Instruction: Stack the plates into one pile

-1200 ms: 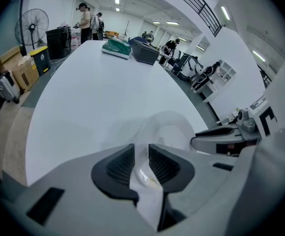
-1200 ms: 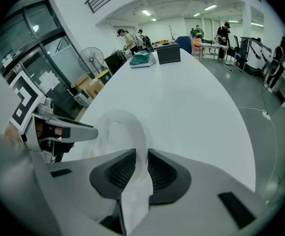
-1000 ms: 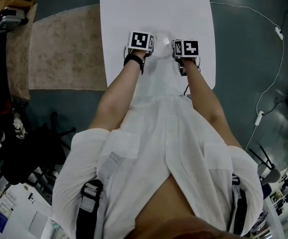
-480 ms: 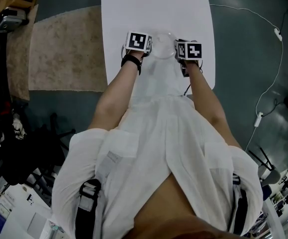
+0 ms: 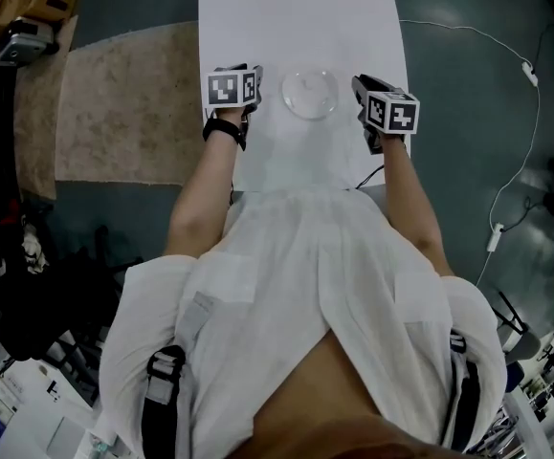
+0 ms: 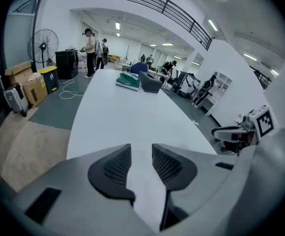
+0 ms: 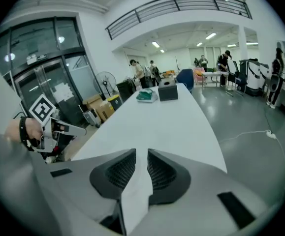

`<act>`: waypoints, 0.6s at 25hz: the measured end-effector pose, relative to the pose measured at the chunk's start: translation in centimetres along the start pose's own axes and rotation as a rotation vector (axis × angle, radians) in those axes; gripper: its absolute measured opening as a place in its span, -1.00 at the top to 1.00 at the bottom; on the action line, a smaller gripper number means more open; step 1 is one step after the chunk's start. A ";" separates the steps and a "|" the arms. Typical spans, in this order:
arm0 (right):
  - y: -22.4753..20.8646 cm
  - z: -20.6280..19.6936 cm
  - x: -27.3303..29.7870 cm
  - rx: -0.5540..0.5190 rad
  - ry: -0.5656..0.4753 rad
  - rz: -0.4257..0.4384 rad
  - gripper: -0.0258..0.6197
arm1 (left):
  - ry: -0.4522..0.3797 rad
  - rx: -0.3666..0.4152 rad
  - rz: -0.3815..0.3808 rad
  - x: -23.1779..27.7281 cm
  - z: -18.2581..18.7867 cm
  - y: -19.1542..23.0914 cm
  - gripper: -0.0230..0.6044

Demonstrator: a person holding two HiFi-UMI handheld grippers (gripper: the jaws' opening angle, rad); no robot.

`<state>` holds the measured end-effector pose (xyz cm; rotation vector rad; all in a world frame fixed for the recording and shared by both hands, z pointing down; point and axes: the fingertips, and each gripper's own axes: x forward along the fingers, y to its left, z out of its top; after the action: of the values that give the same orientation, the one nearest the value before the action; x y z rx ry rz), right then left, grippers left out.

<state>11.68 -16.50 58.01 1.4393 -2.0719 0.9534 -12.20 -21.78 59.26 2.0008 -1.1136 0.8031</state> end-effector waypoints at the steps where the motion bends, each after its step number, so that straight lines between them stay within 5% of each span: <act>1: 0.0 0.8 -0.7 -0.021 -0.048 0.015 0.64 | -0.024 0.000 0.002 -0.8 0.4 0.6 0.49; 8: -2.2 5.6 -7.9 -0.149 -0.370 0.006 0.64 | -0.265 0.005 -0.015 -7.0 2.8 4.7 0.59; 12: -3.0 9.0 -12.7 -0.228 -0.575 -0.037 0.64 | -0.550 -0.002 -0.016 -13.0 6.8 6.7 0.63; 15: -3.5 11.5 -17.2 -0.259 -0.711 -0.075 0.66 | -0.742 0.078 0.013 -17.7 9.4 6.3 0.76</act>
<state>21.49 -15.06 39.58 1.8653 -2.4675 0.1146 -23.83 -23.89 41.90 2.4351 -1.5040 0.0794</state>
